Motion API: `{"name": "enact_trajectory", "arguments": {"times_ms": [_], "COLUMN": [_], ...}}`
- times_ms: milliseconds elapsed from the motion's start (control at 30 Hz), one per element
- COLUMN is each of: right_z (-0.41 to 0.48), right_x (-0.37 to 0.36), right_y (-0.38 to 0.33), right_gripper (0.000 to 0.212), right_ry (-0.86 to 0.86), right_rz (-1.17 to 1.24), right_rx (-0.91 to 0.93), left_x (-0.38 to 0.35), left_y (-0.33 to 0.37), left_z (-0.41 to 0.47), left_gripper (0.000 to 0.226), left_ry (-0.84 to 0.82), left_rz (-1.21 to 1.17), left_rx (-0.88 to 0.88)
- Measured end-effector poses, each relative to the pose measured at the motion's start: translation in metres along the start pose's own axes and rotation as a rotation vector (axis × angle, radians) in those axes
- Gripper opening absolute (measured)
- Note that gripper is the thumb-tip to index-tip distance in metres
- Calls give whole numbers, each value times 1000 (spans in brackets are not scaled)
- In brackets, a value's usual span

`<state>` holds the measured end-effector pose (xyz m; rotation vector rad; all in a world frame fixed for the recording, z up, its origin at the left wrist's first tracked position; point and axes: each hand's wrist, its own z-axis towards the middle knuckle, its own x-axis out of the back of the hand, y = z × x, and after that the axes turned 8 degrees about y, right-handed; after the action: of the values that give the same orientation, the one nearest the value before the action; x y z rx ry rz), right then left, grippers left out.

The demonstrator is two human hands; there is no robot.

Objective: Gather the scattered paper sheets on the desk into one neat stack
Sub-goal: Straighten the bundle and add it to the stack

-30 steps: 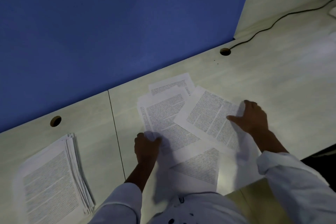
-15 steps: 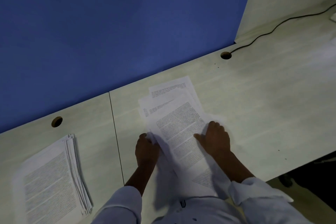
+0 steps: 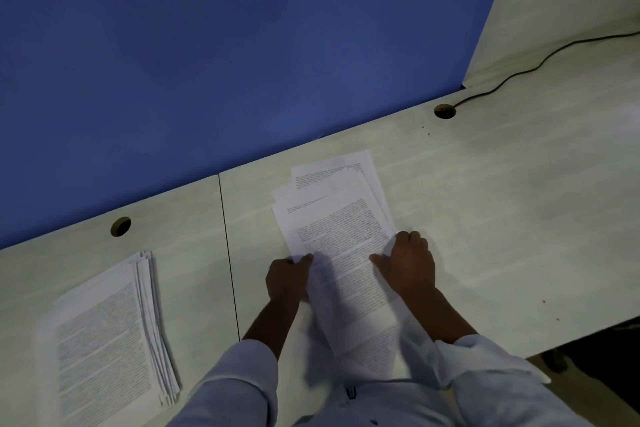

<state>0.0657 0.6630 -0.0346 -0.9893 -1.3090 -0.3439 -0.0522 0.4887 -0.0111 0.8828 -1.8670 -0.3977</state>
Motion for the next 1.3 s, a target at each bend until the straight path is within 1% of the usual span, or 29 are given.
{"name": "enact_trajectory", "arguments": {"times_ms": [100,233,367,500,533,567,600,633,667,733,767,833,933,967,1067,1100,1167,1233,1300], "right_z": [3,10,21,32,32,32,32,31,30,29,28,25,16,14,-2,-8,-19,-28,-38], "right_x": [2,4,-2,2,9,10,13,15,15,12,10,14,21,18,13,12,15,21,22], "right_y": [-1,0,12,9,4,3,1,1,1,4,6,5,5,8,14,17,25,34,44], "right_gripper": [59,65,88,96,92,84,75,70,75,89,88,75,36,31,26,23,19,16,15], "right_ry": [-26,-86,-223,-334,-344,-348,-369,-409,-447,-473,-482,-493,-482,-455,-341,-292,-192,-106,-61], "right_rz": [18,131,202,261,305,368,452,539,614,688,708,703,709,689,533,506,496,511,495], "right_rx": [-41,-127,-166,-156,-159,-177,-212,-251,-282,-301,-288,-288,-240,-227,-164,-157,-187,-232,-280], "left_x": [2,1,1,2,2,3,3,3,4,5,5,4,5,5,10,13,20,28,34], "left_y": [2,1,-4,-6,-6,-7,-9,-11,-13,-17,-19,-22,-24,-24,-30,-35,-50,-64,-73], "left_z": [4,5,8,0,-2,-3,-3,-3,-4,-5,-7,-8,-8,-8,-6,-6,-6,-9,-14], "left_gripper": [35,34,36,33,34,36,40,43,46,47,48,51,53,52,46,45,46,55,73], "left_ry": [-38,-63,-88,-74,-74,-76,-81,-89,-95,-96,-97,-99,-105,-111,-119,-103,-14,84,95], "left_rz": [-46,-19,41,124,135,141,150,164,180,200,208,216,218,212,159,149,203,313,399], "left_rx": [37,18,-21,-121,-136,-149,-159,-170,-188,-235,-254,-275,-299,-305,-307,-321,-398,-479,-517]}}
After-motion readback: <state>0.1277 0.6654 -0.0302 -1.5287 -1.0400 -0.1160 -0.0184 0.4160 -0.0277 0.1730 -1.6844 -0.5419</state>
